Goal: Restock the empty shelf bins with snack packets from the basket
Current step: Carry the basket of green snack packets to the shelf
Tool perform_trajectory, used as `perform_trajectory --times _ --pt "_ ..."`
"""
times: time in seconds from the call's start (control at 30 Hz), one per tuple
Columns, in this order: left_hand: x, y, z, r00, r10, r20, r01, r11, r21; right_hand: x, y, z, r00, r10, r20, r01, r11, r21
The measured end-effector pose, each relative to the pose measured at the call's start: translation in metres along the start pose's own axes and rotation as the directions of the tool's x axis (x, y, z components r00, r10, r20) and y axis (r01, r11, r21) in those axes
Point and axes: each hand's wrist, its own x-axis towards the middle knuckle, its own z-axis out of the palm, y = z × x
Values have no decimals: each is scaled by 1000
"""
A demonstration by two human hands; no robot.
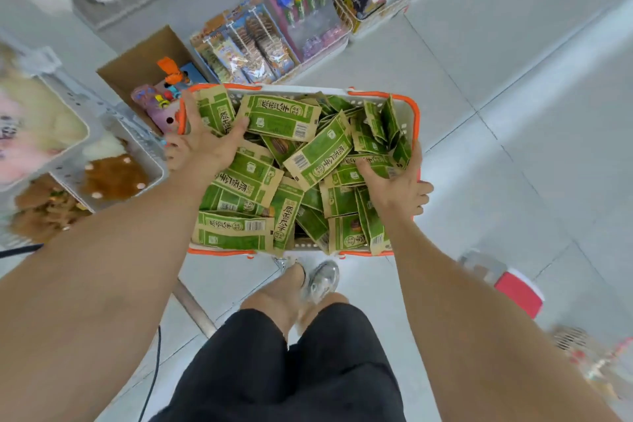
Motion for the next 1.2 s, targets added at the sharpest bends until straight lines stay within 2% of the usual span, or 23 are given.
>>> perform_trajectory --times 0.13,0.37,0.5,0.6,0.7,0.87,1.1,1.2 --pt "-44 -6 -15 994 106 -14 -105 993 44 -65 42 -47 996 84 -28 -82 994 76" --pt "-141 -33 -20 965 257 61 -264 948 177 -187 130 -103 966 229 -118 -208 963 170" --pt "-190 -56 -16 935 326 139 -352 898 265 -265 177 -124 928 330 -174 -295 935 198" --pt "-218 -75 -10 895 393 212 -442 848 293 -326 207 -129 873 436 -217 -380 889 255" --pt "-254 -96 -12 835 472 282 -545 780 306 -393 233 -124 796 544 -265 -451 826 339" --pt "-317 -141 -13 700 611 370 -715 601 359 -510 273 -103 658 689 -304 -518 707 482" --pt "-411 -224 1 452 736 504 -880 276 387 -664 332 -62 423 873 -245 -576 467 671" --pt "-455 -272 12 349 751 561 -913 137 385 -733 362 -39 337 914 -224 -535 382 753"
